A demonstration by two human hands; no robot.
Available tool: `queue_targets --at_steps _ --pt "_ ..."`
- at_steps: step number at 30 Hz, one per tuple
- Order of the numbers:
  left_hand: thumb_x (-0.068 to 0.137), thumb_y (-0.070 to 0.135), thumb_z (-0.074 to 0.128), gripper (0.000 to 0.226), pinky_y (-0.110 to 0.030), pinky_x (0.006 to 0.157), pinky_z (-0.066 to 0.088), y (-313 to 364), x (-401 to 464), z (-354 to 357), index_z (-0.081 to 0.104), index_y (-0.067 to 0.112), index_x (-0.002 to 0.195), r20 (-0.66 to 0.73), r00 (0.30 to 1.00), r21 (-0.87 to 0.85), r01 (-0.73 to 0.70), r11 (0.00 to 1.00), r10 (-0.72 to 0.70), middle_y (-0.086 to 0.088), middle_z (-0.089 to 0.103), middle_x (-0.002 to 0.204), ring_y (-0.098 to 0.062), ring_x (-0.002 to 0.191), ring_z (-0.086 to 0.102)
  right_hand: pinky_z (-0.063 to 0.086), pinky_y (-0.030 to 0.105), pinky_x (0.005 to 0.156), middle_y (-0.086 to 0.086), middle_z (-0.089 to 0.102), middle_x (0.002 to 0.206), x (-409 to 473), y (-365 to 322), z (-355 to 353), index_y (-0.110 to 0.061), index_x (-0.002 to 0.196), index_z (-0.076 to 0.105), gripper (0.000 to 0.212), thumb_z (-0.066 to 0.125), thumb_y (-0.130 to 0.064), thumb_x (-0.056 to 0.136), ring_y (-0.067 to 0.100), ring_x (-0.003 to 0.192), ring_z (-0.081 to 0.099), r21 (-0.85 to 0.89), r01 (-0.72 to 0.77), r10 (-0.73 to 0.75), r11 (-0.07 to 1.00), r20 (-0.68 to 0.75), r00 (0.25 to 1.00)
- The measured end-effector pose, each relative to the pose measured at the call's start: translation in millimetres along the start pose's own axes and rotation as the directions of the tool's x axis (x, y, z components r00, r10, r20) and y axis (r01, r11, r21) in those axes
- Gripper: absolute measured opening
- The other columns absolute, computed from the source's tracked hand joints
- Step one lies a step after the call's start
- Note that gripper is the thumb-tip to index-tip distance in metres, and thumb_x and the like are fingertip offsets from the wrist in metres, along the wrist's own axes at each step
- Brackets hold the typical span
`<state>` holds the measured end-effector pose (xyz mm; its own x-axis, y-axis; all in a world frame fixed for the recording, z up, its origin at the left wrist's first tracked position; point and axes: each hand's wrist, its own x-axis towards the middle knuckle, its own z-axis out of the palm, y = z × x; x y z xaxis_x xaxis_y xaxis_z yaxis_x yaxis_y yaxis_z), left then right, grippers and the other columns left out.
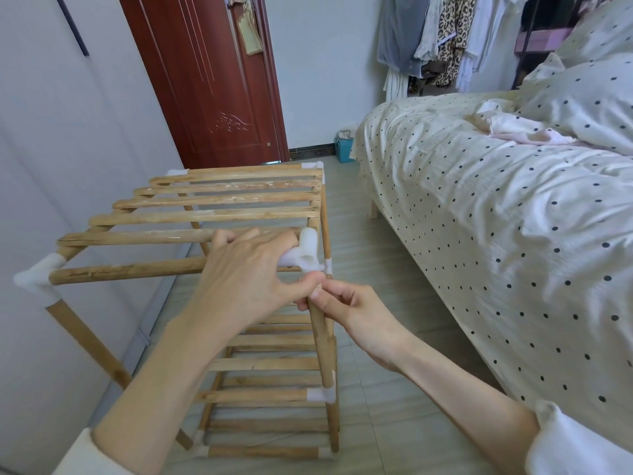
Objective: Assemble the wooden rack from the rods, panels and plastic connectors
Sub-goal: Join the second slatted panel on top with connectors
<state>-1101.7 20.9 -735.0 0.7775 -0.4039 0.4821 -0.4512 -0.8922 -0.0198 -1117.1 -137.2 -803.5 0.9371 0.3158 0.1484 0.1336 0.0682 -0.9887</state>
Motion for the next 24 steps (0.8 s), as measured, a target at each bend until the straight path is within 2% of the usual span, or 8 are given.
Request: queue_targets --at_steps 4,7,10,13,17,20,22,24 --pt "0.069 0.072 0.03 0.043 -0.032 0.076 0.029 -0.7 -4.3 -1.4 0.042 0.031 0.067 -0.008 1.0 -0.009 0.007 1.0 -0.007 0.017 0.04 0.055 -0.003 0.064 0.041 0.045 0.009 0.086 -0.008 0.07 0.097 -0.9 -1.5 -2.3 -0.017 0.102 0.068 0.016 0.054 -0.014 0.094 0.0 0.102 0.063 -0.038 -0.048 0.05 0.998 0.061 0.997" --pt "0.069 0.07 0.029 0.039 -0.032 0.076 0.027 -3.2 -4.9 -4.8 0.036 0.033 0.062 0.02 1.0 -0.035 0.012 0.999 -0.011 0.015 0.039 0.053 0.001 0.064 0.038 0.048 0.011 0.082 -0.01 0.073 0.089 -1.9 -1.6 0.5 -0.022 0.097 0.07 0.019 0.059 -0.008 0.09 0.002 0.096 0.066 -0.054 -0.039 0.04 0.998 0.033 0.999" --pt "0.067 0.067 0.028 0.035 -0.034 0.083 0.028 -11.1 -4.7 -8.5 0.036 0.034 0.059 0.05 0.999 -0.06 0.002 0.998 0.001 0.014 0.039 0.053 -0.004 0.07 0.037 0.047 0.019 0.081 0.007 0.074 0.084 -1.8 4.2 11.1 -0.023 0.088 0.073 0.015 0.061 -0.014 0.09 0.01 0.085 0.067 -0.203 0.009 -0.021 0.979 -0.057 0.998" --pt "0.073 0.07 0.03 0.038 -0.032 0.085 0.021 -23.2 -8.0 -9.6 0.039 0.035 0.058 0.016 1.0 -0.059 0.001 0.998 0.0 0.014 0.042 0.055 -0.009 0.079 0.041 0.04 0.01 0.068 -0.015 0.063 0.06 -0.9 8.7 27.5 -0.013 0.094 0.074 0.014 0.062 -0.018 0.089 -0.004 0.062 0.052 -0.238 0.023 -0.053 0.971 -0.122 0.991" --pt "0.071 0.068 0.03 0.04 -0.029 0.09 0.01 -31.6 -13.5 -9.8 0.047 0.032 0.071 0.027 0.996 -0.036 0.084 0.996 -0.083 0.017 0.049 0.074 -0.008 0.094 0.038 0.041 0.009 0.069 -0.017 0.066 0.068 5.6 11.4 48.0 -0.019 0.097 0.076 0.015 0.066 -0.024 0.086 -0.009 0.066 0.054 -0.275 0.025 -0.077 0.961 -0.182 0.98" --pt "0.062 0.066 0.026 0.045 -0.037 0.105 0.009 -36.0 -17.2 -13.5 0.048 0.032 0.081 0.075 0.981 -0.08 0.184 0.98 -0.178 0.014 0.044 0.092 -0.008 0.098 0.033 0.04 0.011 0.068 -0.02 0.062 0.059 12.6 9.9 54.9 -0.018 0.091 0.075 0.012 0.065 -0.024 0.087 -0.007 0.062 0.053 -0.282 -0.017 -0.011 0.959 -0.097 0.995" --pt "0.059 0.067 0.024 0.05 -0.039 0.106 0.013 -43.9 -22.1 -19.7 0.05 0.031 0.084 0.128 0.974 -0.095 0.197 0.976 -0.185 0.013 0.039 0.099 -0.008 0.099 0.031 0.047 0.02 0.077 -0.007 0.07 0.075 15.6 11.8 57.3 -0.015 0.092 0.072 0.014 0.062 -0.024 0.089 0.003 0.075 0.061 -0.349 -0.024 0.029 0.937 0.009 1.0" --pt "0.061 0.066 0.028 0.053 -0.033 0.095 0.022 -51.6 -29.2 -29.2 0.053 0.027 0.086 0.161 0.975 -0.167 0.178 0.97 -0.151 0.014 0.039 0.104 -0.009 0.1 0.032 0.048 0.031 0.087 0.003 0.071 0.091 15.7 15.1 63.0 -0.014 0.096 0.068 0.014 0.059 -0.023 0.092 0.015 0.09 0.063 -0.451 0.011 0.037 0.893 0.098 0.994"
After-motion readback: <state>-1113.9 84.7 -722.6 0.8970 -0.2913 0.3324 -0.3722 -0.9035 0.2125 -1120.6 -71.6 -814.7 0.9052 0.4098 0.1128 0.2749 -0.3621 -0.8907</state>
